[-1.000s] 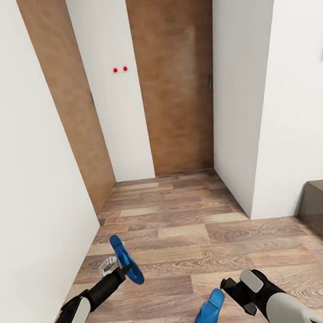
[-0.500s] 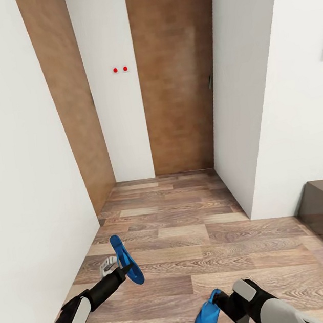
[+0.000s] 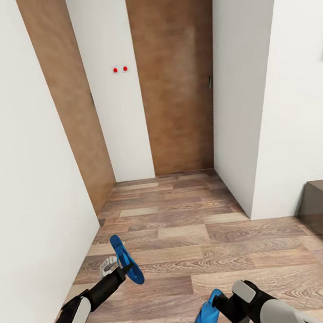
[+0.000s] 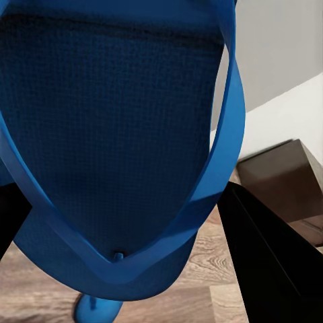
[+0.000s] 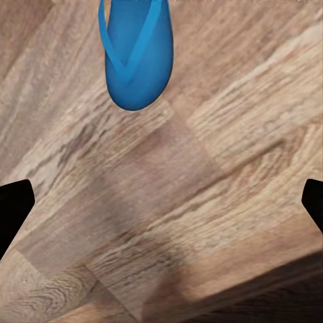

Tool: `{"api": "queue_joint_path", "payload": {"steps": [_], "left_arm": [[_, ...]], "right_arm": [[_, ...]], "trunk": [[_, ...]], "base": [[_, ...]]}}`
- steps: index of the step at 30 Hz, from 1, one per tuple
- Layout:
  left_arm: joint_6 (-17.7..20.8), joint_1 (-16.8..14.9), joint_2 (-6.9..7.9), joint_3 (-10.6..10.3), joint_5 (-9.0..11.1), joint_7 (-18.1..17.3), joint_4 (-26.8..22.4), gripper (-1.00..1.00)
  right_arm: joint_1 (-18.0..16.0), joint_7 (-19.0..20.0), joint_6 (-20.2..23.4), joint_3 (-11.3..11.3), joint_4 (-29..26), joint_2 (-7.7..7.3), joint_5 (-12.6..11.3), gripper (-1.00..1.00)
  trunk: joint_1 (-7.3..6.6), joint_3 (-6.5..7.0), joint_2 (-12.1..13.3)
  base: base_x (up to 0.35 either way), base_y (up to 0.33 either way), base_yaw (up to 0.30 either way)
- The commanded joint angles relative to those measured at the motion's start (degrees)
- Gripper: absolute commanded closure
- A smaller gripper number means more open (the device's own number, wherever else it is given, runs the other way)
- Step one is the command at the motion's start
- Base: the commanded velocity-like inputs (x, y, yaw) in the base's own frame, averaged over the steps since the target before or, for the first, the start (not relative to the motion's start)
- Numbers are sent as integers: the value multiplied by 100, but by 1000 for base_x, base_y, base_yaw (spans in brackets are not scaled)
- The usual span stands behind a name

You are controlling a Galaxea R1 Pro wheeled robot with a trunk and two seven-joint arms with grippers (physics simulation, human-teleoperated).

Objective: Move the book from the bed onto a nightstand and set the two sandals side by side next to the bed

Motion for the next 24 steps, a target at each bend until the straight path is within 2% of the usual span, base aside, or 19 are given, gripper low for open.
{"api": "queue_joint_path", "payload": {"steps": [1, 4, 7, 8, 9, 12, 14, 19, 24], "left_arm": [[49, -3, -1, 11, 38, -21, 1, 100], [49, -3, -1, 9, 38, -19, 1, 100], [49, -3, -1, 4, 38, -23, 2, 100], [49, -3, -1, 3, 38, -24, 2, 100], [49, -3, -1, 2, 38, -25, 1, 100], [49, -3, -1, 2, 33, -26, 1, 100], [49, -3, -1, 2, 31, -26, 1, 100], [50, -3, -1, 8, 34, -26, 1, 100], [52, -3, -1, 10, 37, -26, 1, 100]], "right_arm": [[2, -45, 23, 23, -9, 2, -59, -100], [2, -45, 21, 28, 49, 2, -20, -100], [3, -46, 22, 35, 159, 2, 227, -100], [3, -44, 23, 39, 187, 2, 388, -100], [3, -38, 24, 47, 244, 6, 729, -100], [3, -24, 24, 60, 428, 9, 1065, -100], [3, -17, 24, 63, 508, 10, 1204, -100], [2, -16, 16, 63, 548, -9, 1371, -100], [3, -24, -21, 44, 516, -21, 1369, -100]], "trunk": [[-1, -6, -2], [-1, -6, -2], [-1, -6, -2], [-1, -6, -2], [-1, -6, -2], [-1, -6, -2], [-1, -6, -2], [-1, -6, -2], [-1, -6, -2]], "base": [[0, 0, 0], [0, 0, 0], [0, 0, 0], [0, 0, 0], [0, 0, 0], [0, 0, 0], [0, 0, 0], [0, 0, 0], [0, 0, 0]]}}
